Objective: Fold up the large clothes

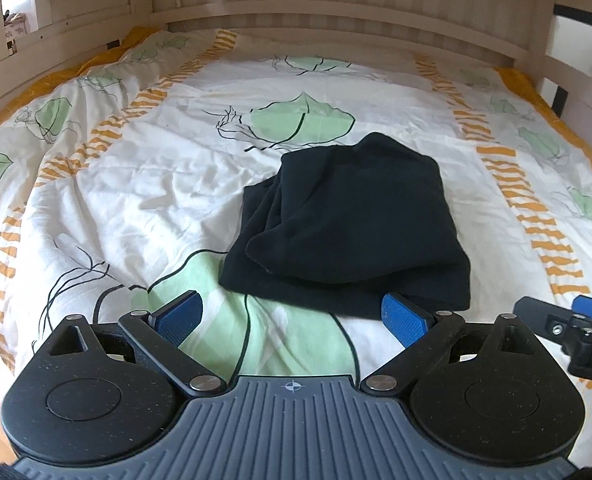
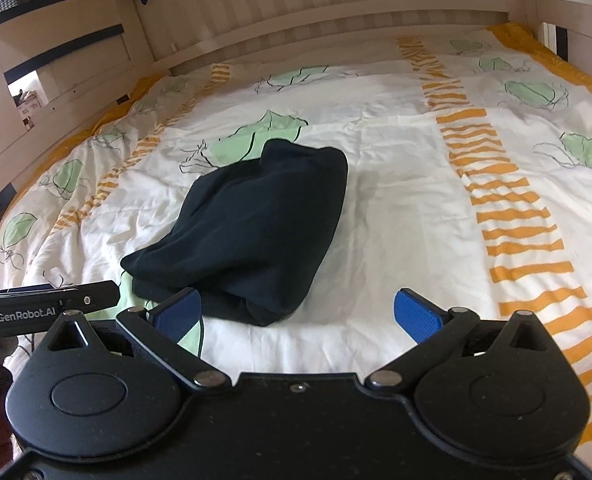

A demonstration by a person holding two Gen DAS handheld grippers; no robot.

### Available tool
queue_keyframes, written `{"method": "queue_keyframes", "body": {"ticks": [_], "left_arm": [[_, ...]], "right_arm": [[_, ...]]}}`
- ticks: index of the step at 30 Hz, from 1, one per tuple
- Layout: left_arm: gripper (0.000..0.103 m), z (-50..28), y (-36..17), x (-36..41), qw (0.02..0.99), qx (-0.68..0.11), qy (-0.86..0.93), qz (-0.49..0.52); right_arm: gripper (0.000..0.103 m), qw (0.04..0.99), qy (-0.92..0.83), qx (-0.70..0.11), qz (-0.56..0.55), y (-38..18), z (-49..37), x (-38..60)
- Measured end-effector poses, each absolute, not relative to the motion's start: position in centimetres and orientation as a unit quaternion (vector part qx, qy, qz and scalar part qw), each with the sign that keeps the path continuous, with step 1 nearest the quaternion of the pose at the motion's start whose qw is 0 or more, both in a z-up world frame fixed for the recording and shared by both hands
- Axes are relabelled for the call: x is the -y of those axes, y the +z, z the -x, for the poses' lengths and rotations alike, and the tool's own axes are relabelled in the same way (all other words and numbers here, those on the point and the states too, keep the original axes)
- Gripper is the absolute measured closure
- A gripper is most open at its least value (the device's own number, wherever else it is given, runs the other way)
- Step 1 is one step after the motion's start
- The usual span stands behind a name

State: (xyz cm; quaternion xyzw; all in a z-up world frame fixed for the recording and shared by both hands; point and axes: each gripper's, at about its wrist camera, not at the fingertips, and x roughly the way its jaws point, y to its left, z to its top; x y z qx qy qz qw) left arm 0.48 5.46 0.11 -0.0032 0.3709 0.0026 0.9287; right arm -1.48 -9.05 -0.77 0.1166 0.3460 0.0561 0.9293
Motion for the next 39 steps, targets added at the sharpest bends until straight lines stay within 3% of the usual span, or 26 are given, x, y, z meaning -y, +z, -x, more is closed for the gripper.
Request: {"method": "queue_keyframes", "body": {"ticks": [39], "left_arm": [[0.006, -1.14, 0.22, -5.04, 0.924, -0.382, -0.002, -0.01]], "right_arm": [[0.001, 0.928, 0.04, -0.352, -0.118, -0.65, 0.9, 9.87]]}}
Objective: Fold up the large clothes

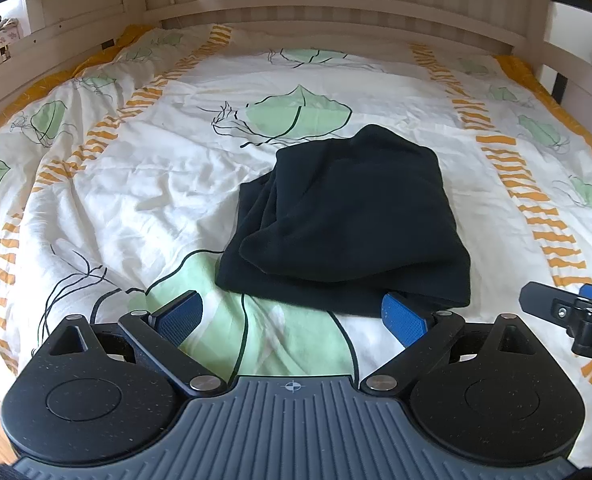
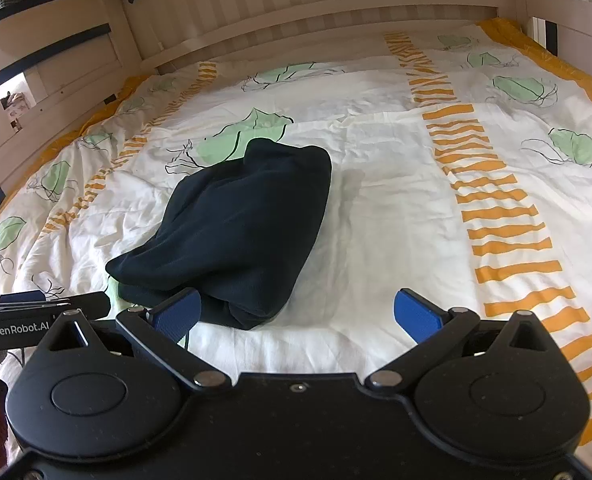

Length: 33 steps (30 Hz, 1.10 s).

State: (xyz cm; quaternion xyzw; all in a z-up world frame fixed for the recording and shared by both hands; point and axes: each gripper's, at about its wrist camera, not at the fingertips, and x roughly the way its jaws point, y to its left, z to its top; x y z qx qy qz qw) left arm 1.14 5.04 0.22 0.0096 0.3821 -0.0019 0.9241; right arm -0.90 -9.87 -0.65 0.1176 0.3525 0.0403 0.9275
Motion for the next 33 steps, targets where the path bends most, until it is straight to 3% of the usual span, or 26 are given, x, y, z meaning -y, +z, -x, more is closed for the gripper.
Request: {"method": "queue_keyframes", "body": {"ticks": [33], "left_arm": [[0.006, -2.3, -0.5, -4.5, 0.922, -0.386, -0.012, -0.026]], "right_arm": [[0.001, 0.917, 0.045, -0.376, -0.128, -1.6, -0.4, 9.5]]}}
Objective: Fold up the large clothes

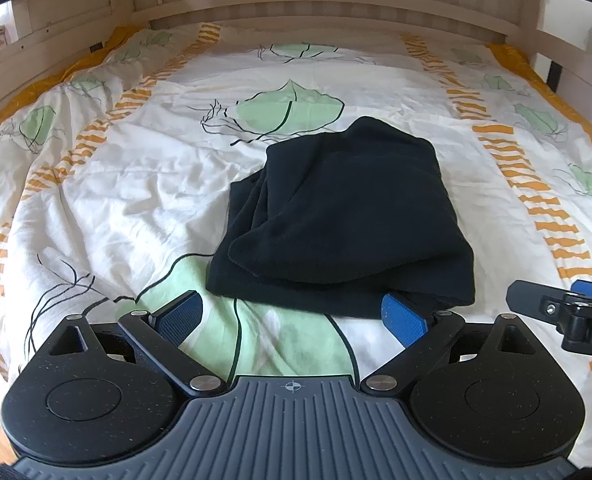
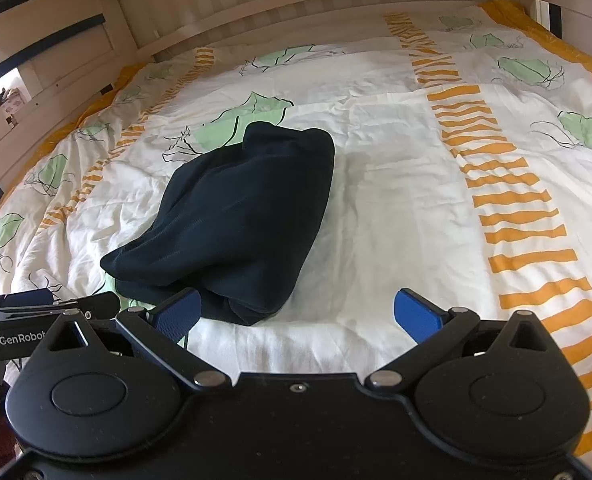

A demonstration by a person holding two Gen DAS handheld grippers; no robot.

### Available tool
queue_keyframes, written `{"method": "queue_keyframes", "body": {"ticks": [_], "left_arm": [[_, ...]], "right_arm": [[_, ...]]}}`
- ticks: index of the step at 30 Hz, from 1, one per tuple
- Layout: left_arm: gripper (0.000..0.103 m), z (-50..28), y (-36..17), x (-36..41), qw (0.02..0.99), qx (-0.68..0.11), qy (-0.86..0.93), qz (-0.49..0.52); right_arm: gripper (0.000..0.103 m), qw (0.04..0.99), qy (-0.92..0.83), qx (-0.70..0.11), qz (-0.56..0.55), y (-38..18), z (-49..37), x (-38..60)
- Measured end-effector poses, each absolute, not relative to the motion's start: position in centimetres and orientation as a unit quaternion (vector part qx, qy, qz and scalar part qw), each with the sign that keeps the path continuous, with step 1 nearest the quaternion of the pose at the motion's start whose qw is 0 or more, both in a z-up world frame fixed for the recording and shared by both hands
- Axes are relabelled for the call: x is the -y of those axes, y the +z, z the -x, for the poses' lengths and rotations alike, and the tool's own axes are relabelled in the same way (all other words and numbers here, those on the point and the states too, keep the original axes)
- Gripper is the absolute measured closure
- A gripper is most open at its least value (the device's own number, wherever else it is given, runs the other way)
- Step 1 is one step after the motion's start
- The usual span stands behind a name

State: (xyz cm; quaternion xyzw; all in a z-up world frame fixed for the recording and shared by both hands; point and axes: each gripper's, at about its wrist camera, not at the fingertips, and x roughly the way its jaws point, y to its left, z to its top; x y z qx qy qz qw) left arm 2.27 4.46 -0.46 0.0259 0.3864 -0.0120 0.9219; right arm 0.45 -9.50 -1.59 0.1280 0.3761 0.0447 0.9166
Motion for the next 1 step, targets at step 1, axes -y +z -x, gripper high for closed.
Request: {"method": "queue_keyframes", "body": {"ticks": [1], "left_arm": [[0.006, -2.3, -0.43, -4.48, 0.923, -0.385, -0.013, -0.024]], "right_arm": [[0.001, 0.916, 0.045, -0.377, -0.128, -1.64, -0.5, 9.49]]}}
